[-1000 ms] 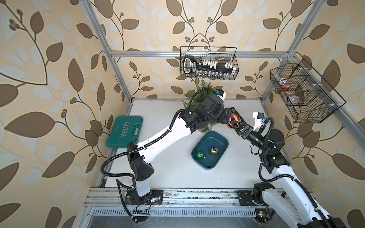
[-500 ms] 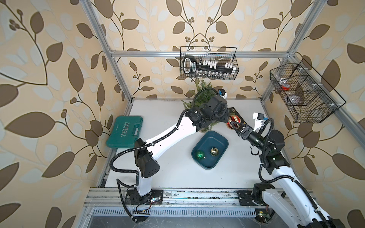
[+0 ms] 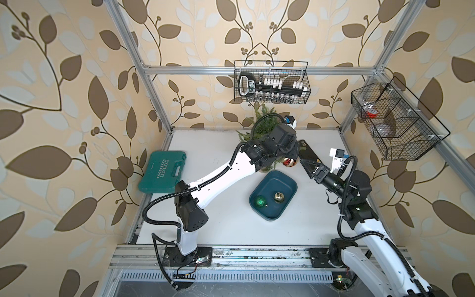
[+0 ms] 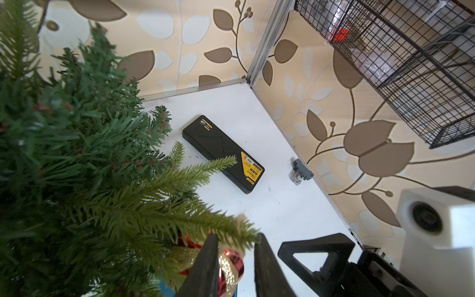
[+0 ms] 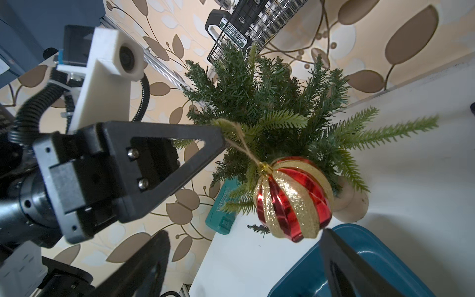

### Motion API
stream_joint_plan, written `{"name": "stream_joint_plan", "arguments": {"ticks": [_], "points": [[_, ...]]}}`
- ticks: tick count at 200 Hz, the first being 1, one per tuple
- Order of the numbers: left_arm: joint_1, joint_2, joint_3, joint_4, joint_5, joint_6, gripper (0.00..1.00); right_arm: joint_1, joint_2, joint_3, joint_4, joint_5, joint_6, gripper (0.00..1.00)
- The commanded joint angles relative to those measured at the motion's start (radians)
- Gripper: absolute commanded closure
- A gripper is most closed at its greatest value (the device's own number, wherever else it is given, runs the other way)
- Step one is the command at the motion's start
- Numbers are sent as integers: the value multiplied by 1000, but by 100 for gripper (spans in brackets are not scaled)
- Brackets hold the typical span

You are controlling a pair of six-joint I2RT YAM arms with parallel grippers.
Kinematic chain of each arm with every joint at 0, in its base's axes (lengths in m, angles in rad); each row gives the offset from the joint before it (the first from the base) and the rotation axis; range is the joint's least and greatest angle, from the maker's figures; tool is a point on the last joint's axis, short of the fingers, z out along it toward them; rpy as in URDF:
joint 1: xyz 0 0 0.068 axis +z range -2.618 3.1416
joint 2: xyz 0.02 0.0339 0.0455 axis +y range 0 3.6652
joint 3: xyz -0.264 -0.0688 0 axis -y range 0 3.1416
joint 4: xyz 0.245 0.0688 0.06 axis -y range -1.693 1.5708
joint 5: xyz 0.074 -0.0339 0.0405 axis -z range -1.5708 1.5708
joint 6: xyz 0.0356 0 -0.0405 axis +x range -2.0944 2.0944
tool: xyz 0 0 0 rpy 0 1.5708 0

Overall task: Decorate the small christmas tree with ornaments
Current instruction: Hang an ornament on the christmas tree.

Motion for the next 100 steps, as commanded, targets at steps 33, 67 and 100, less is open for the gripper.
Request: {"name": "stream_joint_plan", "arguments": {"ticks": [33,67,100], "points": [[-7,-59,-39,37,9,3,56,3,-66,9,-127,49,-56,10],[-7,-91,-69,46,52,-1,44,3,-104,17,-219,66,-88,11],[-9,-121,-87,57,103,-7,35,4,-141,38,-313,86,-129,11]]}}
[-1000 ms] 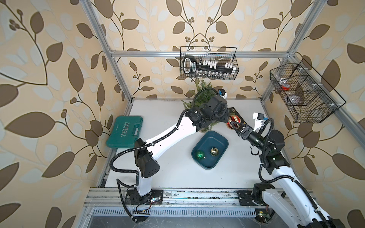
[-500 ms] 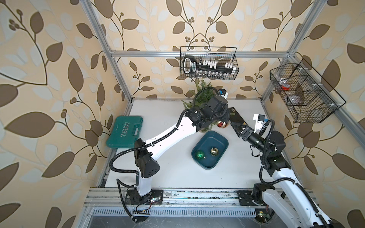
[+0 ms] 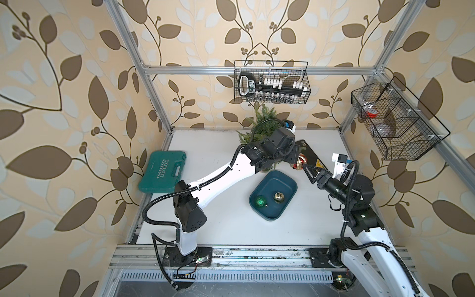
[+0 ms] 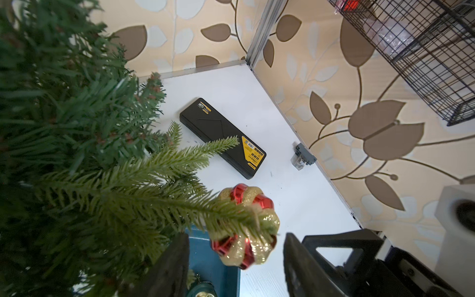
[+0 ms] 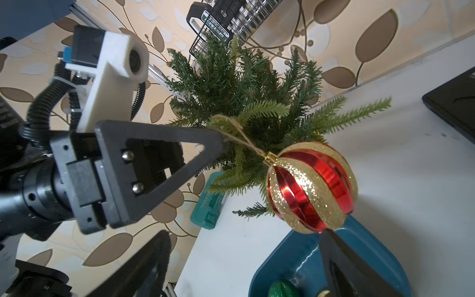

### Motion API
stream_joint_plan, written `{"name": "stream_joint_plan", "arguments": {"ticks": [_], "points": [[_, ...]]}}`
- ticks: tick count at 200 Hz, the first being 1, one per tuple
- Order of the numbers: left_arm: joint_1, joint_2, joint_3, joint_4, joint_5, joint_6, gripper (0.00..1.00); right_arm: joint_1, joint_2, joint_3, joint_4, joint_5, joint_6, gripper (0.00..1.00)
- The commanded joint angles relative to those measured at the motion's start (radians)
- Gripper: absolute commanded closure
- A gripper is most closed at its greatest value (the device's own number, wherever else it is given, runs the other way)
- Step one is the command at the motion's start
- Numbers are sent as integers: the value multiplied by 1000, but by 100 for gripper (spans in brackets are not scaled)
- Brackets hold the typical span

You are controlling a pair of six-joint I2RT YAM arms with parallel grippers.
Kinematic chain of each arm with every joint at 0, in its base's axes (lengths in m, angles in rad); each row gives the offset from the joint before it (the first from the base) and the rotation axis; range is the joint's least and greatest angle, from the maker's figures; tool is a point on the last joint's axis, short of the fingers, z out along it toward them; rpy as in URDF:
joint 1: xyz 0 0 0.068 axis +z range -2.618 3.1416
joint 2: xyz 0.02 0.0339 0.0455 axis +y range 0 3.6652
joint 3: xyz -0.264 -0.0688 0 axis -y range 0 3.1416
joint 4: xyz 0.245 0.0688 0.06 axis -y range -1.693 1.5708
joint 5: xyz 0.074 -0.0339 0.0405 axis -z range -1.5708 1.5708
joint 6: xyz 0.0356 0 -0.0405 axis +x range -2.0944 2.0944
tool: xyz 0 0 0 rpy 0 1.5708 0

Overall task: Decorate the small christmas tree with ornaments
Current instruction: Hang an ornament on the christmas tree, then pick up an ornament from the container.

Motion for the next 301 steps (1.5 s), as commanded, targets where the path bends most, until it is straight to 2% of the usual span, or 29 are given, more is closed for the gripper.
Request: {"name": "stream_joint_plan", "arguments": {"ticks": [1,41,71,110,157,177,205,220,233,253,266,276,287,301], "points": [[-9,-95,-5,47,49,-5,35,4,-29,38,-101,31,-52,11],[-21,-118,-7,50,91,5,28,3,-53,78,-198,45,-98,12],[-31,-142,-14,44,117,16,26,3,-48,124,-303,57,-147,13],[-41,-194,-67,50,190,31,25,3,-41,170,-428,32,-209,20],[-45,-372,-351,126,256,37,22,20,-53,196,-596,12,-294,26],[-45,-491,-491,139,244,34,21,38,-65,195,-650,16,-311,27],[-45,-666,-716,146,172,15,20,87,-67,191,-720,47,-337,29],[-45,-753,-829,148,125,-9,19,148,-63,177,-723,86,-329,31],[-45,-818,-915,146,72,-37,19,244,-41,174,-722,159,-314,32],[-44,-890,-1011,133,3,-61,17,481,34,177,-700,343,-273,31],[-43,-912,-1054,133,-11,-80,16,649,89,181,-655,485,-240,30],[-42,-912,-1079,132,-13,-96,16,741,154,198,-633,575,-223,29],[-42,-905,-1100,133,-22,-107,16,783,248,228,-628,630,-218,30],[-38,-892,-1128,142,-38,-114,15,785,351,258,-619,661,-207,30]]}}
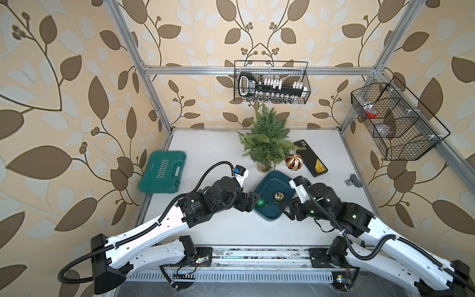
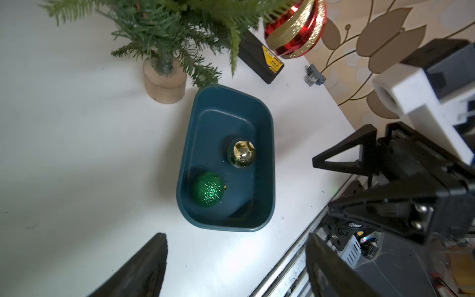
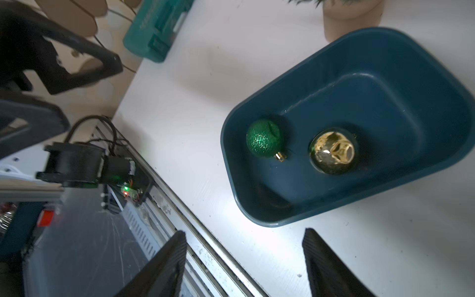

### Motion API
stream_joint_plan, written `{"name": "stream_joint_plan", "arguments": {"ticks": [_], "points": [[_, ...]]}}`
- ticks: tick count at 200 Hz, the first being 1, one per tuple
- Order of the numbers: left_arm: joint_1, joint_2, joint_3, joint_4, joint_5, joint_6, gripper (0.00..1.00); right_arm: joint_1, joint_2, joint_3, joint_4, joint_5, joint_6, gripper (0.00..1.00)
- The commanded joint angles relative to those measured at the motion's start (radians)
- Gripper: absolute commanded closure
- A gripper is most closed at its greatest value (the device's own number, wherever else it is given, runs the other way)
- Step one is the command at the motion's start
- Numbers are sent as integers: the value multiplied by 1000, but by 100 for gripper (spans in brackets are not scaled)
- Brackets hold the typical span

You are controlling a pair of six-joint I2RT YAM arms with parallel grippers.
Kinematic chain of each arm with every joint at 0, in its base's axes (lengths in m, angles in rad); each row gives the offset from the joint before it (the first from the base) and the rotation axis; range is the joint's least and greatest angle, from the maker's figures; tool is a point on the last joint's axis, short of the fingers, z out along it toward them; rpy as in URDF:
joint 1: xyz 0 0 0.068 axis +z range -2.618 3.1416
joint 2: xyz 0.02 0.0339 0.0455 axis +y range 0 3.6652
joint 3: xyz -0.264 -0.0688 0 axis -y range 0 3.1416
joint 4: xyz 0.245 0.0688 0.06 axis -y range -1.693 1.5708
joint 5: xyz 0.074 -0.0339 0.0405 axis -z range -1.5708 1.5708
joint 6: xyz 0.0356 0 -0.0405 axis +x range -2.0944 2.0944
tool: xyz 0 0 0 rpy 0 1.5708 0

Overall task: Decorate the small christmas tree with ornaments
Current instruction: Pick up an ornament from the container.

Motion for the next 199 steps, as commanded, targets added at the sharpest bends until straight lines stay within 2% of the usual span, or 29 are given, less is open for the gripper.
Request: {"name": "stream_joint_plan", "arguments": {"ticks": [1,49,95,199], "points": [[-4,7,-36,31,-63,-42,15,31,135,66,38,209,41,30],[29,11,-80,49,-66,-46,15,31,313,147,19,339,51,27],[72,10,-105,60,-41,-59,14,30,446,164,-2,393,77,26],[95,13,-122,65,-32,-79,15,-25,615,152,83,379,62,29]]}}
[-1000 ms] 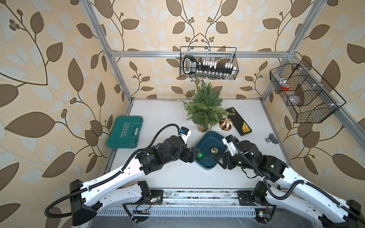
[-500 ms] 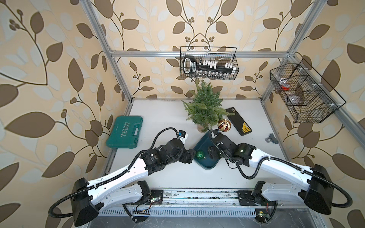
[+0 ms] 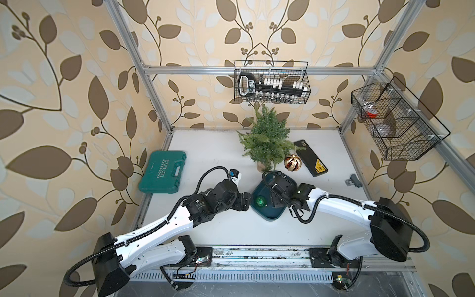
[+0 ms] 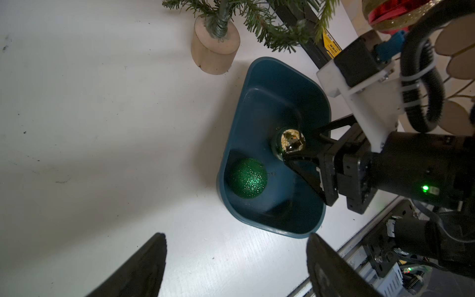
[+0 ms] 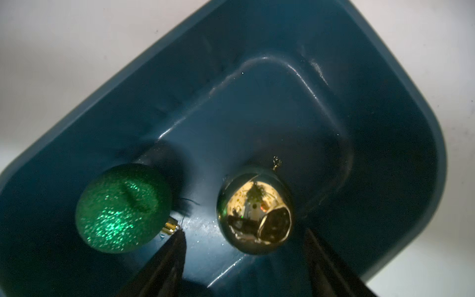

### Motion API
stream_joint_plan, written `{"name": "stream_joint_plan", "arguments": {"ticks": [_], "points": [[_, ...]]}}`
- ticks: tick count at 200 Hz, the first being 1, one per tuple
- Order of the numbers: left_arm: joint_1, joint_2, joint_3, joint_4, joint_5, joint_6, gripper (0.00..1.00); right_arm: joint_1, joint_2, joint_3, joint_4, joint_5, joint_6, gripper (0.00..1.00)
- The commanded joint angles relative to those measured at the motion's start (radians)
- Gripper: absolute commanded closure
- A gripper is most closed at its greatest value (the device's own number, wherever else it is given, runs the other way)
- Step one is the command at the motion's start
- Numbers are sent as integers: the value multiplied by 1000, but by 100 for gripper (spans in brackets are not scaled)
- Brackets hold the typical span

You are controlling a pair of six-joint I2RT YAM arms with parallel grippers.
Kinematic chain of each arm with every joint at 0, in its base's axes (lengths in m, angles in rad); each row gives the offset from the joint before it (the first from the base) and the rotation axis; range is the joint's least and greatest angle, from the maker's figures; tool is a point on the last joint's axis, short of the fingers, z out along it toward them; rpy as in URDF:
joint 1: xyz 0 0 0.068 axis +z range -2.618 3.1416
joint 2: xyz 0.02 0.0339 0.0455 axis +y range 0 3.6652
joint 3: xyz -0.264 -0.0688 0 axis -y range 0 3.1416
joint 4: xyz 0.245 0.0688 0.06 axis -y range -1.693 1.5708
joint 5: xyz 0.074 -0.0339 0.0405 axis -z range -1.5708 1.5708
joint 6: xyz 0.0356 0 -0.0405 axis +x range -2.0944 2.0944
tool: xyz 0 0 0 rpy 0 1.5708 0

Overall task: Decorate the small christmas tree with ornaments
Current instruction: Pick up an ornament from the container.

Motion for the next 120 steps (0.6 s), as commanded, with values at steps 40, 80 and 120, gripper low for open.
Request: {"name": "stream_joint_plan", "arguments": {"ticks": [40,80,120], "points": [[20,5,-9,35,-3,-20,15,-25,47,1,59,-13,-16,31],[22,0,-13,35,-2,-26,16,-25,81,4,64,-20,-14,32],[26,-5,-14,32,-5,-26,16,-27,104,0,74,-23,-18,36]]}}
